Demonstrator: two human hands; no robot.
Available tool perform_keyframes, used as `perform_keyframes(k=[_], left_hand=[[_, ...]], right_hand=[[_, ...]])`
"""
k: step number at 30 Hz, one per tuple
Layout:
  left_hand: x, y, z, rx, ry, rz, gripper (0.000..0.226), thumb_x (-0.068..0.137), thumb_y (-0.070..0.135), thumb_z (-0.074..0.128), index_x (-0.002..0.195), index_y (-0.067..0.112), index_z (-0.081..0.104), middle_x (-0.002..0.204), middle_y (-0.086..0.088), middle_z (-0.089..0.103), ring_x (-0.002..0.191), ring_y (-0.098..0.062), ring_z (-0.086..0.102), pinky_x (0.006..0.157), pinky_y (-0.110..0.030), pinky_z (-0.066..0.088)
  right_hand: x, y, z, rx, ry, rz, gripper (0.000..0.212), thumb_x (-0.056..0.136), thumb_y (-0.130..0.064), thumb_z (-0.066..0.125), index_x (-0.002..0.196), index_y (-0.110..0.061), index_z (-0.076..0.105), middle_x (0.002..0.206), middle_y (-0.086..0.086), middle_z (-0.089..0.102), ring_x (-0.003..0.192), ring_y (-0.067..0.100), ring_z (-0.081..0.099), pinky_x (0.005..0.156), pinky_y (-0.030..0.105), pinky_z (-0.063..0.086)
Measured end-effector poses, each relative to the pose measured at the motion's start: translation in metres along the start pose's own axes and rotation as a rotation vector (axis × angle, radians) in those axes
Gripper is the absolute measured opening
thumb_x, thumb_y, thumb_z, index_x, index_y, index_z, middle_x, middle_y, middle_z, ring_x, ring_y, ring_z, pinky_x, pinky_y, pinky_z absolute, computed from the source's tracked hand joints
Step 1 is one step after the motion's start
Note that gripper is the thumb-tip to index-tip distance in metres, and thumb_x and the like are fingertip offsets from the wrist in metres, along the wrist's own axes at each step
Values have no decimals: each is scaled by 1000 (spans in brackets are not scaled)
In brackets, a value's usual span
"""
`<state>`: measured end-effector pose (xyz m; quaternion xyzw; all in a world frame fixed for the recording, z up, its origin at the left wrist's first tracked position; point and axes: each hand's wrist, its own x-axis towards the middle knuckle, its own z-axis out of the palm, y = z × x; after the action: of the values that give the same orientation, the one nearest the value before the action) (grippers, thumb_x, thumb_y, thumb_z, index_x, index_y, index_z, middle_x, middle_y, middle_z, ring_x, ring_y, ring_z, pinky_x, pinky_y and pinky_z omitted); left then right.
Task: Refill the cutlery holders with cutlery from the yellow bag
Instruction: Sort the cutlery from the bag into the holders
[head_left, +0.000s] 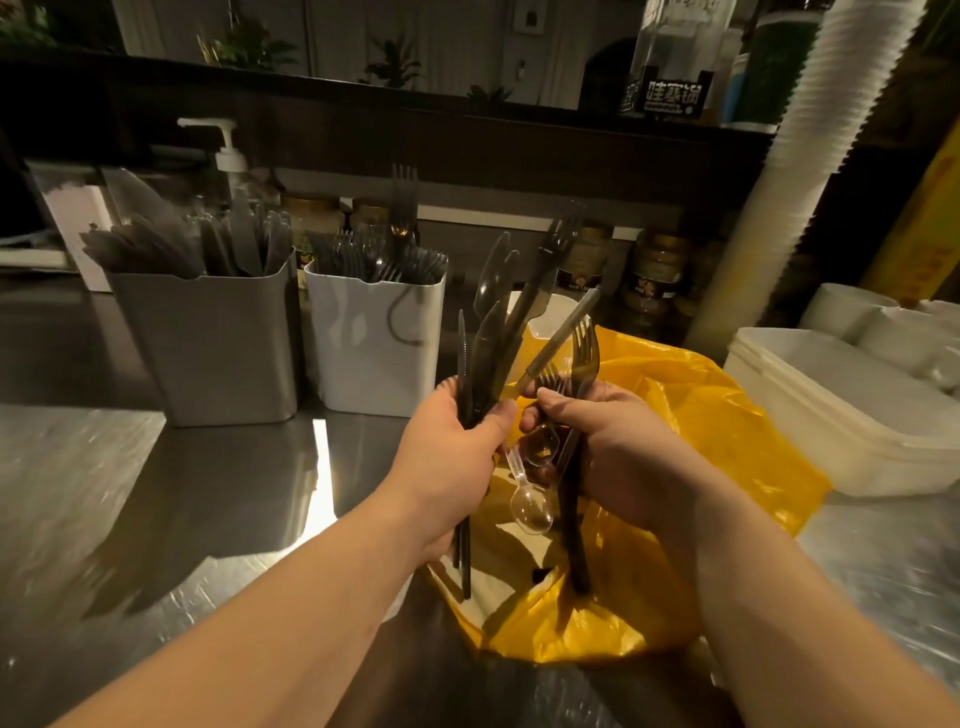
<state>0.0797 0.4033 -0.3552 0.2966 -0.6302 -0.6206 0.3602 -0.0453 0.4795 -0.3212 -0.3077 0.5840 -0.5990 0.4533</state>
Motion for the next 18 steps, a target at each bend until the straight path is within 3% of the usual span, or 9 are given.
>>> perform_keyframes(k=[3,5,8,11,13,16,18], left_hand=[[0,2,0,20,51,3,16,98,30,63,113,30,60,77,11,64,101,-24,69,95,-40,56],[1,3,-1,11,61,1,19,96,29,65,114,32,59,84,8,63,110,-37,63,102,-52,52],[1,0,-1,33,101,10,18,95,28,67,109,36,59,103,9,67,110,-20,62,103,-47,51],[4,-3,0,68,139,40,24,95,29,67,118,32,59,106,12,66,106,-13,61,98,-38,51],[4,-4,1,80,144,54,22,97,29,65,117,32,57,105,14,66,101,-9,60,96,-35,49],[4,-6,0,56,131,31,26,99,33,62,123,27,57,108,8,68,107,-15,61,103,-43,49],[5,-7,-1,13,115,3,21,101,34,58,120,24,59,91,6,69,91,-17,62,94,-43,53]], right_hand=[[0,-2,-3,-22,11,7,13,99,-11,57,107,-10,68,84,10,71,78,23,70,65,34,57],[-2,-2,-1,-36,26,28,10,98,-10,60,102,-11,69,86,9,71,77,22,69,64,32,57],[-2,-2,2,-70,43,61,9,98,-10,60,103,-10,67,92,12,69,80,23,67,60,28,56],[0,0,3,-141,45,64,9,99,-17,61,104,-11,65,91,13,69,86,28,65,78,37,52],[0,1,5,-215,-1,39,13,96,-22,65,106,-13,67,84,9,71,86,28,64,82,40,50],[-3,0,4,-367,-70,20,12,94,-20,67,105,-14,67,83,11,69,81,26,64,68,32,52],[-5,-4,-2,-377,-80,29,14,94,-17,67,107,-12,68,85,12,68,77,24,65,61,29,51]])
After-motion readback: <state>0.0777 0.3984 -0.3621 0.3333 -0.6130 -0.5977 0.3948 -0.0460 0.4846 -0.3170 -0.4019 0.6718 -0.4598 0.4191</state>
